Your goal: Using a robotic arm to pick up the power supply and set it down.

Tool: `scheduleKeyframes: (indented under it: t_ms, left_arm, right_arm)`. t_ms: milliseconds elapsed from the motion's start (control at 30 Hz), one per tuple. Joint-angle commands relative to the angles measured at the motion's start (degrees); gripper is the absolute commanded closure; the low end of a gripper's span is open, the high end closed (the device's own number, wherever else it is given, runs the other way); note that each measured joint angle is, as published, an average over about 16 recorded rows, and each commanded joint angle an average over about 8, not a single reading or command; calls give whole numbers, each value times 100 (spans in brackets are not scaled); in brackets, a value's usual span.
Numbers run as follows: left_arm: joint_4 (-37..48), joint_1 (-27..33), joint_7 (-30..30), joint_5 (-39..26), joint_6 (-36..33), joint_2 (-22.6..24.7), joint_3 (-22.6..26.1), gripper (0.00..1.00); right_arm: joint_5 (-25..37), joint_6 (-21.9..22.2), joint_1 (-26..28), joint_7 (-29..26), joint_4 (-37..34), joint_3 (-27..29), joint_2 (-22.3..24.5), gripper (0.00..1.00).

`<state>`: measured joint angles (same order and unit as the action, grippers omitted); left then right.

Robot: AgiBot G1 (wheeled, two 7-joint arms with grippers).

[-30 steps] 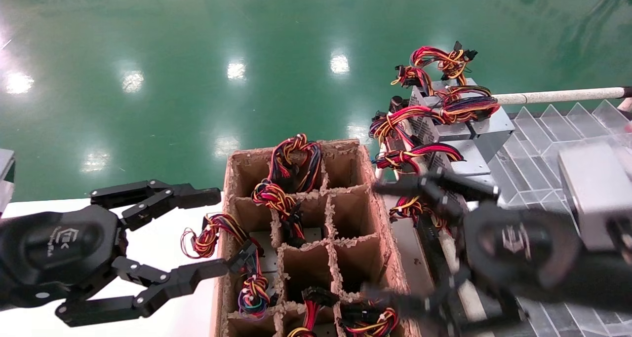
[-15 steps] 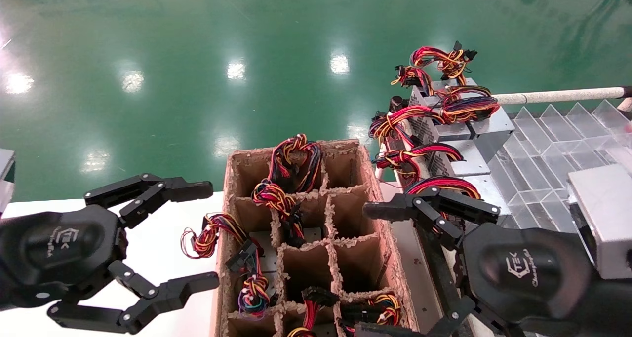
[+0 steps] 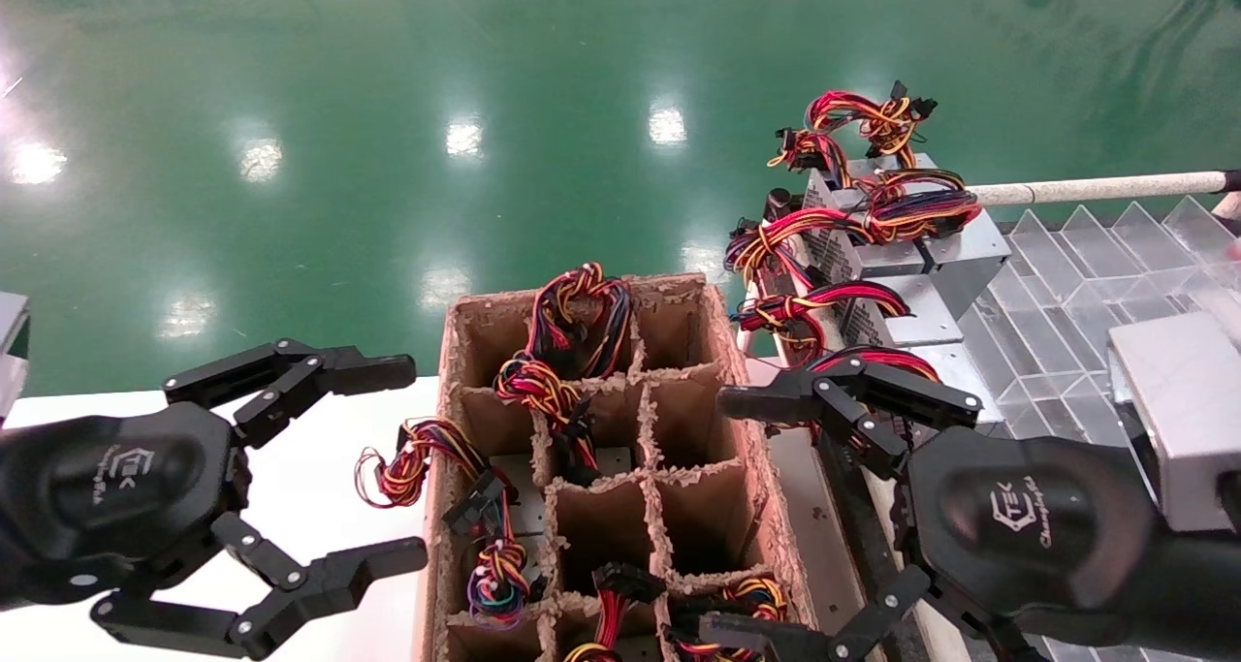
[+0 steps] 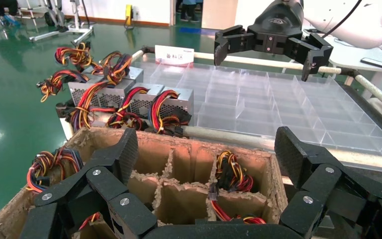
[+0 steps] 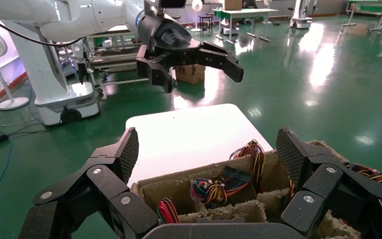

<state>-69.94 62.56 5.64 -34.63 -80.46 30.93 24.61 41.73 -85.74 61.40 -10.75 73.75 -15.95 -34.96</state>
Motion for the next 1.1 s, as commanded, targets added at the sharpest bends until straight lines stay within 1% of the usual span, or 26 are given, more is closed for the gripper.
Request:
scheduleKeyframes:
  t_ms: [33, 1100]
  left_arm:
    - [0, 0, 0, 0, 0, 0, 0, 0]
    - [0, 0, 0, 0, 0, 0, 0, 0]
  right_arm:
    - [6, 1, 6, 3, -8, -2, -2, 0]
    - [27, 10, 30, 15, -41, -13, -10, 0]
